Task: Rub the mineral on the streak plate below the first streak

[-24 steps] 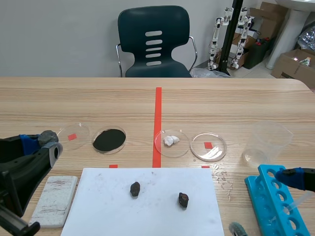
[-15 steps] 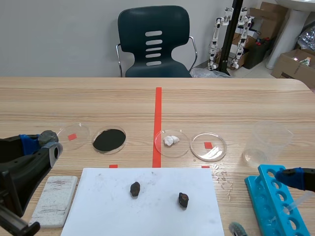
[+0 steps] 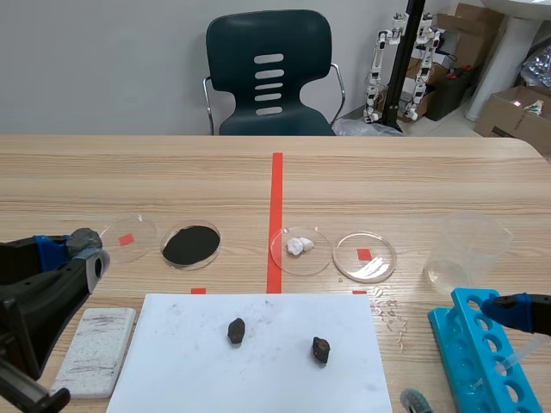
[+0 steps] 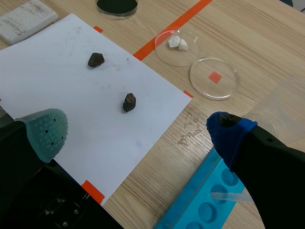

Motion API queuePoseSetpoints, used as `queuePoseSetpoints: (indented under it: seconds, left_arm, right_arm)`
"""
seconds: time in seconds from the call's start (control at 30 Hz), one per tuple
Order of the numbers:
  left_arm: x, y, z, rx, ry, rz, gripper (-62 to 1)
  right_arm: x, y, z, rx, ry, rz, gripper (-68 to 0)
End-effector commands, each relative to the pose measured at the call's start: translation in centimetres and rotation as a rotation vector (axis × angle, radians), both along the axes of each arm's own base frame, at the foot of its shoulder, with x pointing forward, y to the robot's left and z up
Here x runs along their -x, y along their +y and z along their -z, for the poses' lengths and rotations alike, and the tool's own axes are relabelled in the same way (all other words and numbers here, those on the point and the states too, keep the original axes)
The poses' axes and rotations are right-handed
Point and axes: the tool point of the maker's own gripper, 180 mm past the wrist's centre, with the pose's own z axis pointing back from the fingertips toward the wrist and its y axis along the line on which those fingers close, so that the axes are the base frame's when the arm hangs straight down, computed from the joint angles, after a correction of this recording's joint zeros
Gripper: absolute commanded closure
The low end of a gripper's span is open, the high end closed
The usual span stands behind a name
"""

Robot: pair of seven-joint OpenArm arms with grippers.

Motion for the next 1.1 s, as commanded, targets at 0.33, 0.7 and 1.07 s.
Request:
queuePoseSetpoints:
  seconds: [0.33, 0.7, 1.07]
  left_arm:
    - [-0.4, -0.1, -0.5, -0.003, -0.005, -0.001, -12.6]
    - [-1.3, 0.3, 5.3, -0.085, 0.378, -0.016, -12.6]
    - [-1.2, 4.5, 10.0, -0.171, 0.732, -0.224, -12.6]
  right_arm:
    - [-0.5, 0.2, -0.9, -0.02, -0.031, -0.004, -61.0]
    - [-0.5, 0.2, -0.9, -0.02, -0.031, -0.004, -61.0]
    - [-0.5, 0.2, -0.9, -0.02, -0.031, -0.004, -61.0]
